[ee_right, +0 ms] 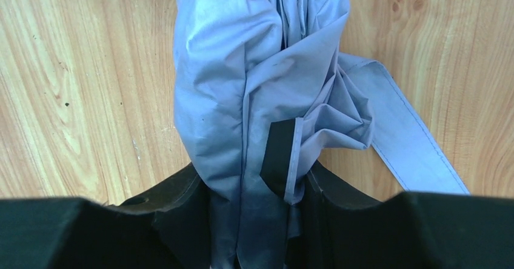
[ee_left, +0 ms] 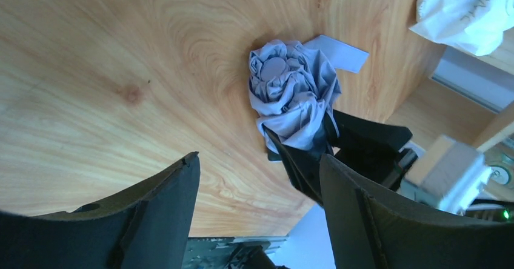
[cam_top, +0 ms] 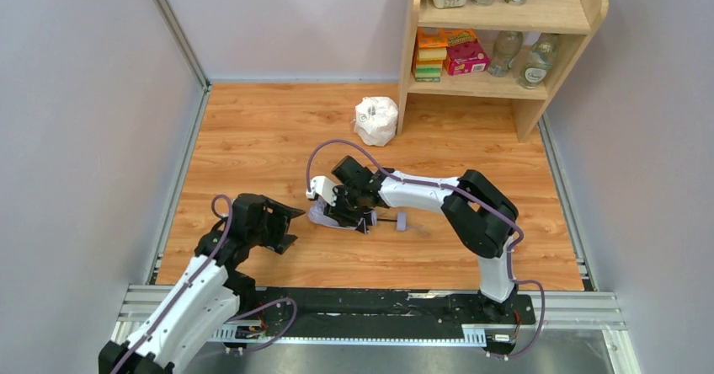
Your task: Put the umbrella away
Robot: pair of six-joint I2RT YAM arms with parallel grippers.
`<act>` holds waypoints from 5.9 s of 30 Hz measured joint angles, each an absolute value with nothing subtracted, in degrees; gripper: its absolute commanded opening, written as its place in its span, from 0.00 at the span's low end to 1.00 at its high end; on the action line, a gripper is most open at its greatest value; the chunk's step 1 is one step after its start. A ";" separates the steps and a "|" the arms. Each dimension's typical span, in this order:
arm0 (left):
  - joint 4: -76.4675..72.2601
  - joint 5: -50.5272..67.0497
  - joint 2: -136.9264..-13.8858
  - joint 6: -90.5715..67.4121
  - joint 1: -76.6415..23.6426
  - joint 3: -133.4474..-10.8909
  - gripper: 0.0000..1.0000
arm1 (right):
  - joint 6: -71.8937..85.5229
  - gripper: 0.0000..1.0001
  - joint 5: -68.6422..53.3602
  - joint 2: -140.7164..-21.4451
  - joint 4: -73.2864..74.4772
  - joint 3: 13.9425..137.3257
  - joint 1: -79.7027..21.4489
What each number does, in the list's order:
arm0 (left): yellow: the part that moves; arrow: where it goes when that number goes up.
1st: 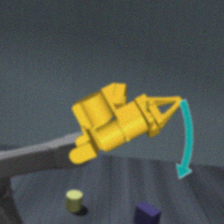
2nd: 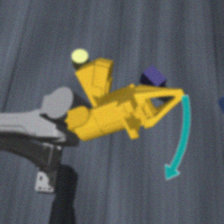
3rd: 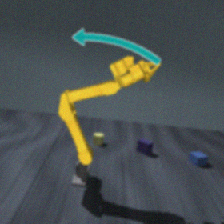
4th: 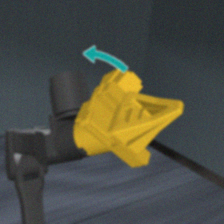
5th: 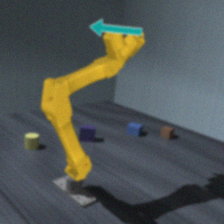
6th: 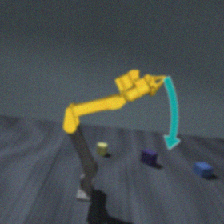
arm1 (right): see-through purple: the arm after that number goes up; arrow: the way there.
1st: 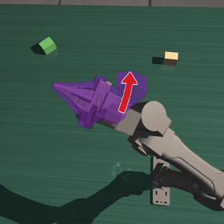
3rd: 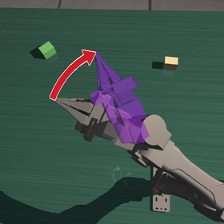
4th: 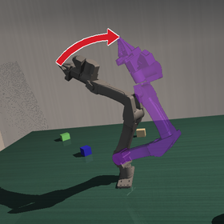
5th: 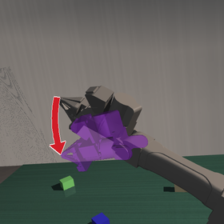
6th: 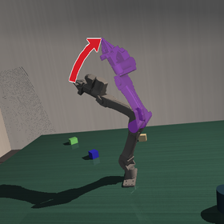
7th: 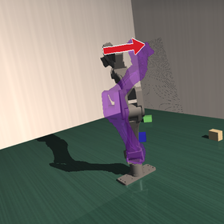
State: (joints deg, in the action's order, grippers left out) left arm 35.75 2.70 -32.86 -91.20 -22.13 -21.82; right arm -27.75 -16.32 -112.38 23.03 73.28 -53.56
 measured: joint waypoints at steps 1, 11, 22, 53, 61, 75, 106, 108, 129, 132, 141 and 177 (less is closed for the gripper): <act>34.33 3.40 -34.85 -91.11 -21.50 -21.82 0.79 | -27.64 0.00 -16.56 -112.38 22.94 73.28 -53.45; 12.19 14.15 -57.65 -89.56 -21.04 -21.80 0.79 | -26.20 0.00 -17.54 -112.53 21.69 73.19 -53.28; 0.62 15.11 -72.12 -90.45 -23.27 -23.09 0.71 | -25.80 0.00 -17.80 -112.51 21.56 73.21 -53.12; -0.36 19.05 -82.96 -89.41 -23.86 -27.20 0.00 | -11.75 1.00 -4.64 -90.32 12.95 56.12 -56.23; 3.68 20.93 -84.93 -87.68 -23.24 -30.52 0.00 | -12.05 0.89 3.64 -95.94 0.97 53.60 -61.63; 6.57 22.17 -86.35 -86.56 -21.78 -32.42 0.00 | -7.35 0.00 6.76 -102.13 -3.31 54.15 -60.12; 23.64 12.21 -60.03 -64.60 -15.22 -38.13 0.78 | 9.39 0.00 -21.39 -109.01 -21.15 51.29 -49.21; 25.58 12.40 -61.25 -64.84 -15.22 -38.89 0.78 | 9.56 0.00 -21.71 -109.06 -21.15 51.33 -49.06; 15.53 6.98 -72.40 -67.75 -23.55 -34.17 0.79 | 9.63 0.00 -23.03 -109.69 -19.68 52.84 -48.90; 14.37 5.10 -73.21 -67.55 -23.90 -33.93 0.68 | 9.63 0.00 -23.20 -109.69 -19.66 52.95 -48.90; -0.25 6.42 -79.68 -69.95 -23.62 -30.13 0.15 | 9.13 0.00 -22.90 -109.91 -19.05 53.58 -48.14; 12.03 18.20 -89.21 -70.00 -23.05 -41.12 0.00 | 1.34 0.39 26.48 -110.80 7.64 67.26 -65.04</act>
State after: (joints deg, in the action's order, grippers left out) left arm 12.03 18.20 -89.21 -70.00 -23.05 -41.12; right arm 1.34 26.48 -110.80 7.64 67.26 -65.04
